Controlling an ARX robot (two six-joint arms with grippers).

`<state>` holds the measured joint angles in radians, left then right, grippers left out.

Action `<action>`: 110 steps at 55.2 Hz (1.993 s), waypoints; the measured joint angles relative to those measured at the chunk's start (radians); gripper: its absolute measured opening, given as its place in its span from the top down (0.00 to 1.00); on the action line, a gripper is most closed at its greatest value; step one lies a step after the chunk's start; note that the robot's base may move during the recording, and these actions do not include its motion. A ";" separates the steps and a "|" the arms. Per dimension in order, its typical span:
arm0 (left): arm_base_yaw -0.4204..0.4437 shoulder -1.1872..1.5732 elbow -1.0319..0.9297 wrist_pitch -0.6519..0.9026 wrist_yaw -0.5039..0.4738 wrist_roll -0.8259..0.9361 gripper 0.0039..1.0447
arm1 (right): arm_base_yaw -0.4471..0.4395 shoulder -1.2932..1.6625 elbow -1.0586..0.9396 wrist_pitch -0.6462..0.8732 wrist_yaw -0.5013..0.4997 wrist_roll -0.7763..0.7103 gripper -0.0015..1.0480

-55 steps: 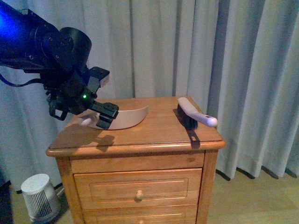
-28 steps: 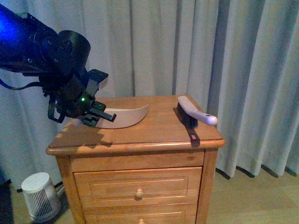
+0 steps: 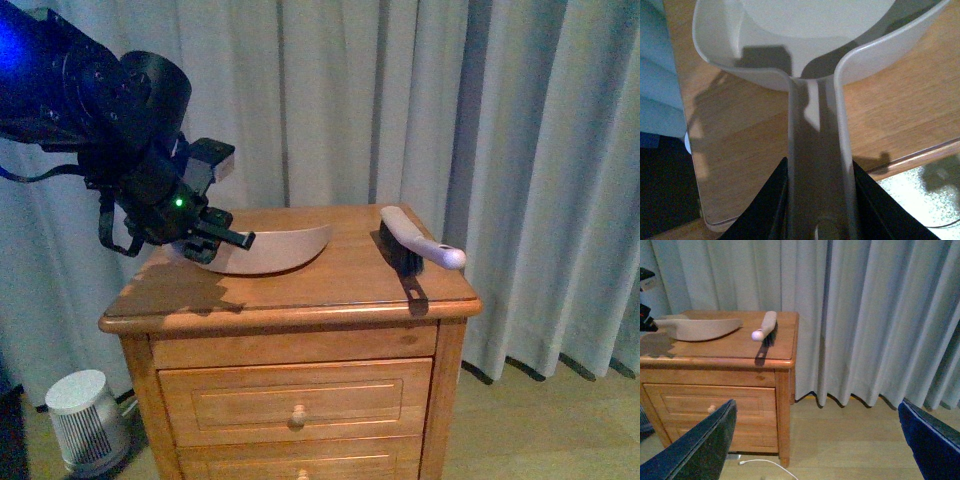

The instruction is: Clean up trash

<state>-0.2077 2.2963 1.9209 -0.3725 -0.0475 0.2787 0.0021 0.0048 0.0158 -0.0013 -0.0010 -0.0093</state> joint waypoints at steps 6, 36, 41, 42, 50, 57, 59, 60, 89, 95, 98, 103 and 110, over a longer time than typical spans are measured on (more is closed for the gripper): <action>0.000 -0.040 -0.002 0.010 0.031 0.000 0.72 | 0.000 0.000 0.000 0.000 0.000 0.000 0.07; 0.105 -0.458 -0.383 0.250 0.209 0.060 0.72 | 0.000 0.000 0.000 0.000 0.000 0.000 0.07; 0.129 -0.555 -0.460 0.277 0.264 0.058 0.72 | 0.000 0.000 0.000 0.000 0.000 0.000 0.07; 0.133 -0.570 -0.473 0.285 0.272 0.059 0.72 | 0.000 0.000 0.000 0.000 0.000 0.000 0.07; 0.172 -0.711 -0.593 0.346 0.327 0.065 0.72 | 0.000 0.000 0.000 0.000 0.000 0.000 0.07; 0.205 -0.830 -0.688 0.372 0.371 0.065 0.72 | 0.000 0.000 0.000 0.000 0.000 0.000 0.07; 0.215 -0.872 -0.717 0.373 0.392 0.062 0.72 | 0.000 0.000 0.000 0.000 0.000 0.000 0.07; 0.218 -0.884 -0.724 0.373 0.398 0.060 0.72 | 0.000 0.000 0.000 0.000 0.000 0.000 0.07; 0.314 -1.428 -1.080 0.292 0.620 0.014 0.72 | 0.000 0.000 0.000 0.000 0.000 0.000 0.07; 0.387 -1.484 -1.145 0.278 0.645 0.011 0.72 | 0.000 0.000 0.000 0.000 0.000 0.000 0.07; 0.412 -1.498 -1.167 0.273 0.659 0.010 0.72 | 0.000 0.000 0.000 0.000 0.000 0.000 0.07; 0.462 -1.535 -1.207 0.256 0.692 0.010 0.72 | 0.000 0.000 0.000 0.000 0.000 0.000 0.07; 0.531 -1.584 -1.250 0.224 0.744 0.011 0.72 | 0.000 0.000 0.000 0.000 0.000 0.000 0.07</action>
<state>0.3233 0.7124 0.6712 -0.1486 0.6964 0.2897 0.0021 0.0048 0.0158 -0.0013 -0.0010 -0.0093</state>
